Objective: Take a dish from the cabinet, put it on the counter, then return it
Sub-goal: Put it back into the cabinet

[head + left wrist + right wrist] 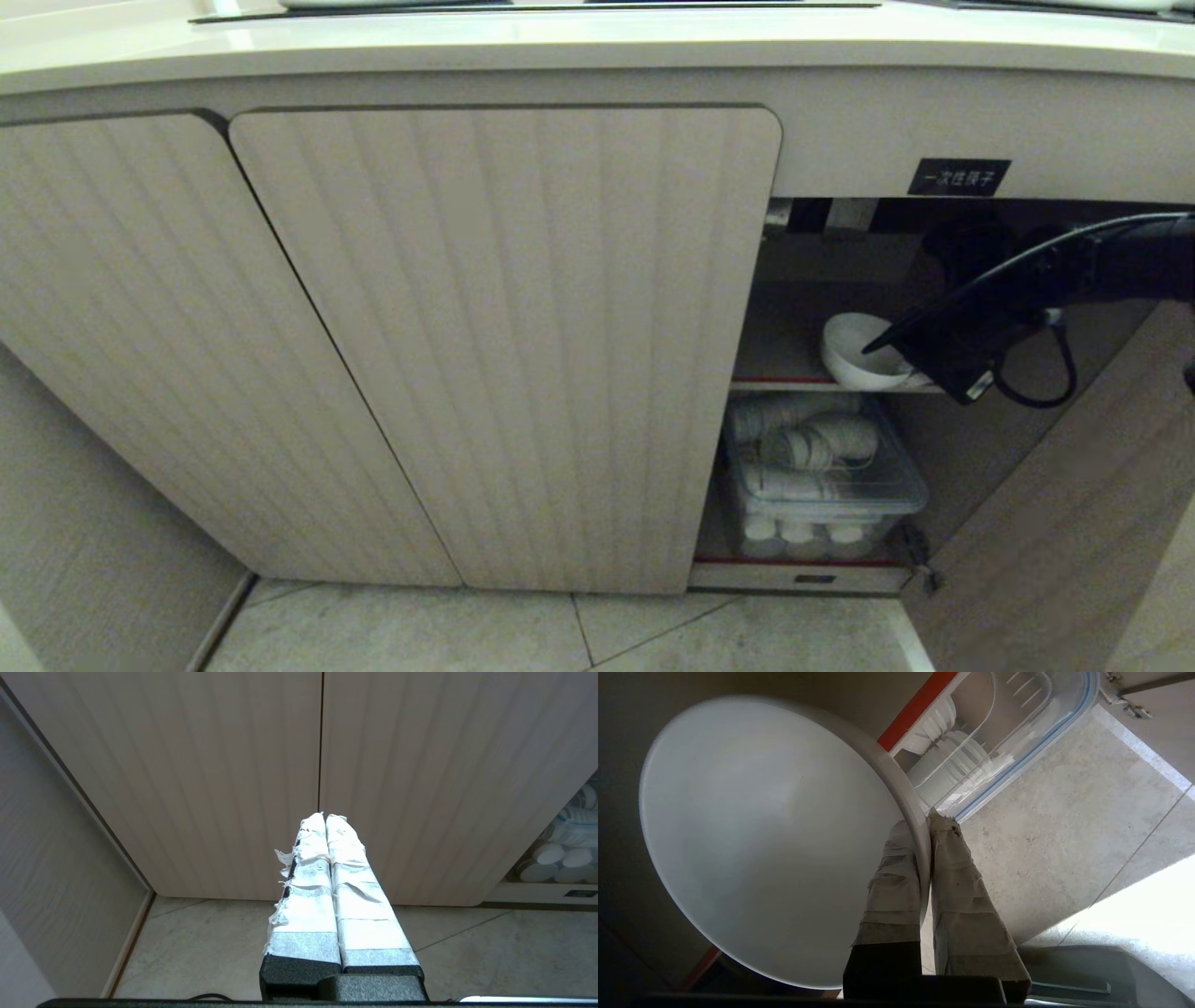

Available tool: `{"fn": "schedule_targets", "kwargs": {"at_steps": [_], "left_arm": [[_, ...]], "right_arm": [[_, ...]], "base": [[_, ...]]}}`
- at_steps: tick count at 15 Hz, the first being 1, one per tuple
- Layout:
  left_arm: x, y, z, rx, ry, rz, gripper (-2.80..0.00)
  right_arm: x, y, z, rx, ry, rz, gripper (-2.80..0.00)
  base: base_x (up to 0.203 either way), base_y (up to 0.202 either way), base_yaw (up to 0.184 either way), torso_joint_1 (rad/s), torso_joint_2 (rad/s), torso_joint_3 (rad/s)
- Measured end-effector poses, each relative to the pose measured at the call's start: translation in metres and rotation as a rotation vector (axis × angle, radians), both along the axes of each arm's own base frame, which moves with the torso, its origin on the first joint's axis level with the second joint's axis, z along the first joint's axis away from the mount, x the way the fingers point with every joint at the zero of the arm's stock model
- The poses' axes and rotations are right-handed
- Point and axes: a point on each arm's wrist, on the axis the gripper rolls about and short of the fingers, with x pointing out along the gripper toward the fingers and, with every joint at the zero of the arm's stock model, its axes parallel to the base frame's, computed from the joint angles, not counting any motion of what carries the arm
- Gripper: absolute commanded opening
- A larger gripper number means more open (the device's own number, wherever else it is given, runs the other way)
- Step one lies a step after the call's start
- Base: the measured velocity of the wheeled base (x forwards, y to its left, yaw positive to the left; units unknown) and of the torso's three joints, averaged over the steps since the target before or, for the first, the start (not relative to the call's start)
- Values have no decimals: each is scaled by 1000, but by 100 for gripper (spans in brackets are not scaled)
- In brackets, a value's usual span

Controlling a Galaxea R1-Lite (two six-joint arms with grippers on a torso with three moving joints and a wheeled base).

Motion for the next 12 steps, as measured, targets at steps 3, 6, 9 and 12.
{"fn": "schedule_targets", "kwargs": {"at_steps": [3, 6, 9, 12], "left_arm": [[0, 0, 0, 0, 0, 0, -280], [0, 0, 0, 0, 0, 0, -280], [0, 0, 0, 0, 0, 0, -280], [0, 0, 0, 0, 0, 0, -280]], "right_arm": [[4, 0, 2, -3, -13, -3, -280], [9, 0, 2, -8, -23, -4, -280], [11, 0, -1, -17, -17, -9, -280], [12, 1, -3, -18, -15, -9, -280]], "base": [[0, 0, 0, 0, 0, 0], [0, 0, 0, 0, 0, 0], [0, 0, 0, 0, 0, 0], [0, 0, 0, 0, 0, 0]]}}
